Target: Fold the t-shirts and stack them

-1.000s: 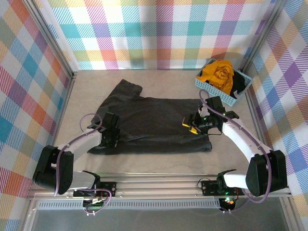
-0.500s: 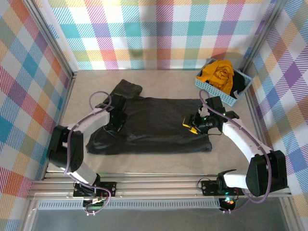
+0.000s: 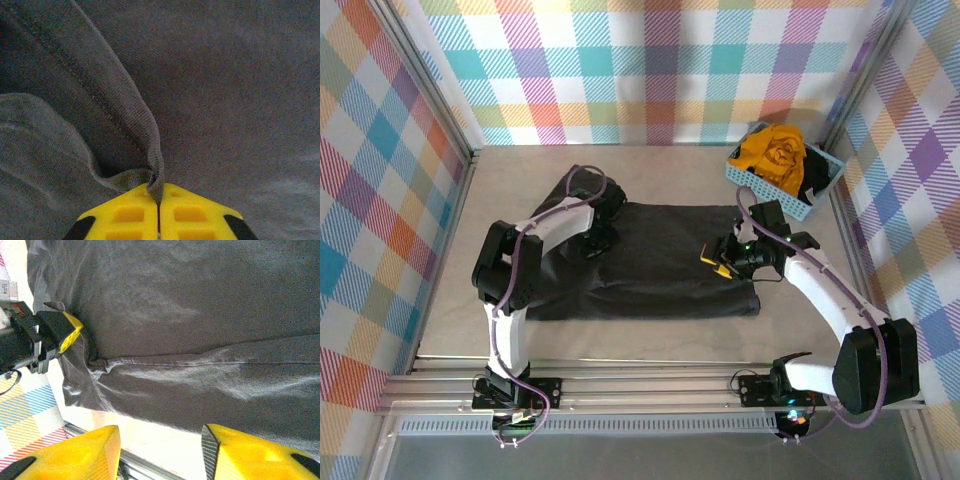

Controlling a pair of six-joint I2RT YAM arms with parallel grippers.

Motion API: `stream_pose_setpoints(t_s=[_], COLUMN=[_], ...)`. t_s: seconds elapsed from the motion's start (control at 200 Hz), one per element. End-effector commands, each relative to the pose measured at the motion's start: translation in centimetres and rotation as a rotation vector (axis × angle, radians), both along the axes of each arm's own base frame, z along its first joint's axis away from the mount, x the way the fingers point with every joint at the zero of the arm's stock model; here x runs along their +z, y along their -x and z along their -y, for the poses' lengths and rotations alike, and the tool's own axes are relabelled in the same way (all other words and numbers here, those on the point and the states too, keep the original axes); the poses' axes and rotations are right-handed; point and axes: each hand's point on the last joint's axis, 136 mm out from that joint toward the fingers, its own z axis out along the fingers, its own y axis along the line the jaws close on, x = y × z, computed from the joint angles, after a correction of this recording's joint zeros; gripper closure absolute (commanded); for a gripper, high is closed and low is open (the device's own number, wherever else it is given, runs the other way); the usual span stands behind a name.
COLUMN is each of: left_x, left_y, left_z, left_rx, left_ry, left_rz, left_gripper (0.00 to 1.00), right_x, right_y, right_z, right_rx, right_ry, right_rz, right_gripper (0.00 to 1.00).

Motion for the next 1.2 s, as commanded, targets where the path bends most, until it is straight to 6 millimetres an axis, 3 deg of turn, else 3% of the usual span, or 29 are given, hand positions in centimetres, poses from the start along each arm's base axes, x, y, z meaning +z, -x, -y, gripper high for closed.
stream_pose_setpoints(t_s=[0.0, 0.025, 0.095, 0.19, 0.31, 0.43, 0.53, 0.665, 0.895, 1.195], left_x=[0.1, 0.5, 2.3, 5.8, 8.9, 6.7, 4.7, 4.0, 0.2, -0.8], left_y=[0.4, 0.2, -0.7, -1.3, -0.1, 2.2, 2.1, 0.5, 0.0, -0.9], left_z=[-0.8, -1.0, -1.4, -1.5, -3.3, -6.5, -7.1, -4.6, -2.3, 1.9], left_rx=[-0.072, -0.07, -0.065, -0.047, 0.024, 0.163, 0.233, 0.207, 0.175, 0.052], left_ry=[-0.079, -0.092, -0.106, -0.077, -0.022, 0.098, 0.231, 0.325, 0.288, 0.273], left_rz=[-0.035, -0.023, 0.04, 0.15, 0.238, 0.169, 0.14, 0.145, 0.055, 0.025], left_gripper=[0.52, 0.45, 0.37, 0.37, 0.44, 0.49, 0.56, 0.63, 0.73, 0.8], right_x=[-0.3, -0.3, -0.6, -1.2, -2.2, -3.2, -3.7, -3.8, -3.3, -3.3], right_y=[0.9, 0.9, 1.2, 1.5, 1.8, 1.6, 1.2, 0.4, -0.3, 0.4], right_z=[-0.1, -0.1, -0.1, 0.0, 0.1, -0.4, -0.7, -1.1, -1.1, -0.6], right_rx=[0.01, 0.01, 0.015, 0.009, -0.008, -0.001, 0.009, 0.018, 0.016, 0.008], right_ry=[-0.003, -0.004, -0.005, 0.004, 0.004, -0.02, -0.021, -0.026, -0.021, -0.003], right_rz=[-0.02, -0.023, -0.04, -0.069, -0.108, -0.15, -0.17, -0.171, -0.16, -0.158], right_gripper=[0.5, 0.5, 0.5, 0.5, 0.51, 0.52, 0.53, 0.57, 0.59, 0.6])
